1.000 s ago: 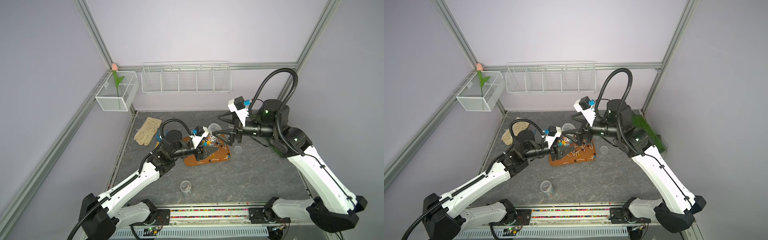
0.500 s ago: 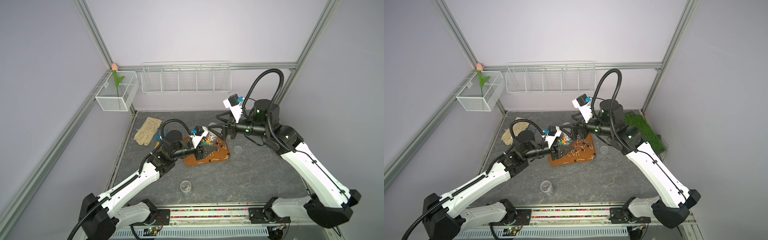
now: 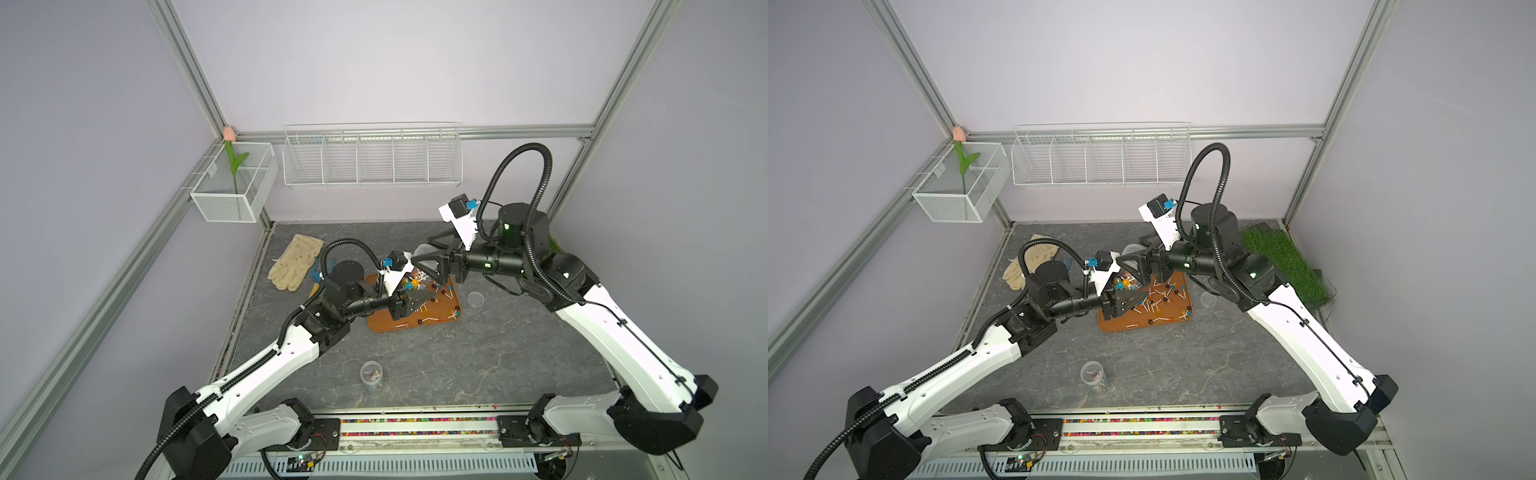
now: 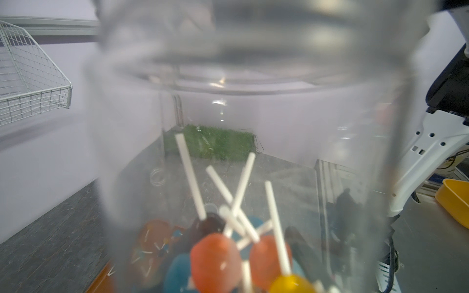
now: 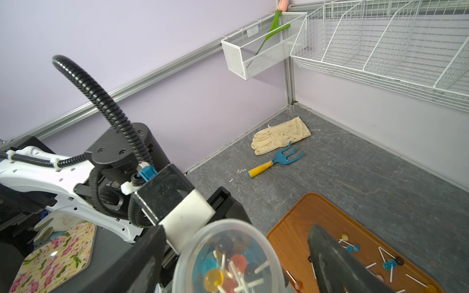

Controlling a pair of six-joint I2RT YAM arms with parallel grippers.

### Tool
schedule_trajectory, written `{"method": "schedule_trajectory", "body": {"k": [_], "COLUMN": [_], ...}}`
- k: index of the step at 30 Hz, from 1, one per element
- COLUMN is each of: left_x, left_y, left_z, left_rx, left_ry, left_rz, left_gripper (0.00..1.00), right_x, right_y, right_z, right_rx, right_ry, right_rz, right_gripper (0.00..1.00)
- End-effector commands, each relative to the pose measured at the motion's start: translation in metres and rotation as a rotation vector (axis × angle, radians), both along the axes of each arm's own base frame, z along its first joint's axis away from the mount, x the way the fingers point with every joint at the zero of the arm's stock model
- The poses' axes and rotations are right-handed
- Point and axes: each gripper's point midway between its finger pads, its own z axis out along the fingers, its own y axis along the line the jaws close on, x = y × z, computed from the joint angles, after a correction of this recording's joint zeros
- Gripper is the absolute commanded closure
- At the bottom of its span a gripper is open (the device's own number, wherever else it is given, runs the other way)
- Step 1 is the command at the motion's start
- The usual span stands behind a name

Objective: Pour the candies out of the jar
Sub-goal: Unscrew the lid from the jar.

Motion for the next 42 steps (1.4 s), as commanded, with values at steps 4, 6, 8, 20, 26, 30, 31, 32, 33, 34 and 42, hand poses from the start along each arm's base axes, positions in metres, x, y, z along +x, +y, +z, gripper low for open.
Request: {"method": "schedule_trajectory", "body": {"k": [4, 6, 8, 20, 26, 30, 31, 32, 33, 34, 42], "left_x": [-0.005, -0.005, -0.005, -0.007, -0.008, -0.009, -0.009, -0.009, -0.009, -0.009, -0.006], "left_y": [0.004, 0.004, 0.004, 0.005, 0.005, 0.005, 0.005, 0.005, 0.005, 0.005, 0.003], "left_z": [0.018, 0.018, 0.019, 0.019, 0.021, 0.021, 0.021, 0.02, 0.02, 0.019, 0.001], "left_rx": [-0.049, -0.049, -0.05, -0.053, -0.059, -0.059, -0.059, -0.058, -0.058, -0.056, -0.017], "left_ry": [-0.049, -0.049, -0.05, -0.05, -0.052, -0.051, -0.049, -0.047, -0.046, -0.044, -0.004], "left_rz": [-0.003, -0.001, -0.001, -0.005, -0.01, -0.014, -0.015, -0.016, -0.015, -0.016, -0.01], "left_gripper": [0.61, 0.61, 0.61, 0.61, 0.61, 0.61, 0.61, 0.61, 0.61, 0.61, 0.61], "right_x": [0.005, 0.005, 0.005, 0.007, 0.009, 0.009, 0.01, 0.011, 0.012, 0.012, 0.013], "right_y": [0.001, 0.002, 0.002, 0.001, 0.001, 0.001, 0.001, 0.001, 0.001, 0.001, 0.0], "right_z": [-0.012, -0.012, -0.013, -0.012, -0.016, -0.014, -0.013, -0.013, -0.012, -0.011, 0.007], "right_rx": [-0.018, -0.017, -0.021, -0.025, -0.028, -0.017, -0.014, -0.01, -0.007, -0.004, 0.025], "right_ry": [0.015, 0.015, 0.015, 0.002, 0.01, 0.007, 0.006, 0.007, 0.005, 0.003, -0.037], "right_rz": [-0.025, -0.023, -0.02, -0.025, -0.028, -0.021, -0.024, -0.026, -0.027, -0.027, -0.017], "right_gripper": [0.2, 0.23, 0.26, 0.33, 0.39, 0.41, 0.41, 0.42, 0.42, 0.43, 0.43]}}
